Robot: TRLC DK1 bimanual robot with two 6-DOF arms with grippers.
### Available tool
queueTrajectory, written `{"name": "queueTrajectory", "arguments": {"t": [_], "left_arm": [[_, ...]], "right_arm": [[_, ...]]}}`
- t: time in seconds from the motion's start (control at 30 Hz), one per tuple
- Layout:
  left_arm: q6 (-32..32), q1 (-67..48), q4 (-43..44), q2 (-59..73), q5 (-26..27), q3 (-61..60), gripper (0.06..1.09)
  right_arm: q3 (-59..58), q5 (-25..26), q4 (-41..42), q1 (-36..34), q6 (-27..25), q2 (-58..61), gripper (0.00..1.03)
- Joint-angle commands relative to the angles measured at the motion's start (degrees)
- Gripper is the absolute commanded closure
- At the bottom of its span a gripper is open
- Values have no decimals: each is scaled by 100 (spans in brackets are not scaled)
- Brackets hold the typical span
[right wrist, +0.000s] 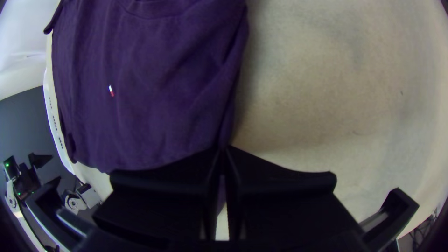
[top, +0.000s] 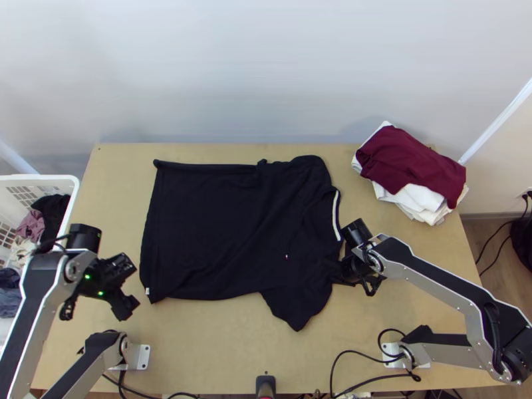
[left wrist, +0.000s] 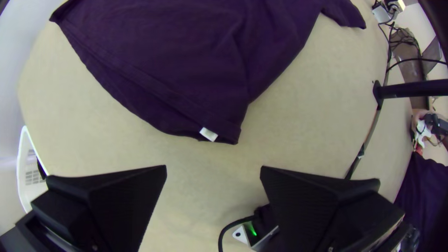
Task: Fold the t-shirt
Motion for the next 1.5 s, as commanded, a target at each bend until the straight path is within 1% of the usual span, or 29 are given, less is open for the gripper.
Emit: {"name": "queueTrajectory", "arguments": {"t": [0.0, 0.13, 0.27, 0.33, 0.53, 0.6, 0.67, 0.77, 0.83, 0.93, 0.97, 1.0, 1.03, 1.07, 1.2, 1.3, 1.37, 1.47], "left_arm": [[-36, -323, 496, -32, -42, -442, 11], [-273, -718, 900, 196, -94, -741, 14], [-440, -1114, 865, 469, -165, -829, 15], [-476, -1228, 988, 574, -217, -882, 15], [-546, -1210, 1330, 1128, -235, -926, 16], [-546, -1201, 1374, 1286, -235, -934, 20], [-572, -1175, 1559, 1418, -235, -987, 20], [-581, -1122, 1779, 1629, -235, -1022, 28], [-581, -1052, 1884, 1734, -235, -1022, 39], [-528, -920, 2095, 1770, -156, -978, 75], [-476, -867, 2130, 1770, -130, -934, 83], [-405, -780, 2165, 1770, -94, -882, 88], [-379, -674, 2148, 1770, -68, -811, 91], [-335, -577, 2130, 1770, -33, -732, 91], [-10, -182, 1954, 1778, 29, -363, 91], [272, 38, 1656, 1778, 213, -29, 91], [465, 258, 1621, 1778, 354, 182, 91], [702, 372, 1594, 1928, 371, 419, 91]], "right_arm": [[-182, 109, 37, -13, 25, -53, 100], [-199, 117, 37, -31, 25, -62, 100], [-199, 126, 37, -57, 25, -62, 100], [-199, 135, 37, -66, 16, -62, 100], [-199, 153, 37, -101, -10, -53, 100], [-208, 153, 46, -110, -10, -44, 100], [-217, 161, 46, -136, -10, -44, 100], [-217, 188, 46, -163, -19, -44, 100], [-226, 214, 46, -172, -63, -53, 100], [-243, 267, 46, -189, -107, -88, 100], [-252, 267, 46, -198, -116, -88, 100], [-252, 267, 46, -216, -125, -97, 100], [-252, 276, 46, -233, -133, -97, 100], [-261, 276, 46, -242, -142, -88, 100], [-313, 302, 116, -251, -142, -79, 100], [-375, 302, 204, -242, -133, -79, 100], [-410, 311, 230, -224, -133, -71, 100], [-419, 319, 230, -216, -133, -79, 100]]}}
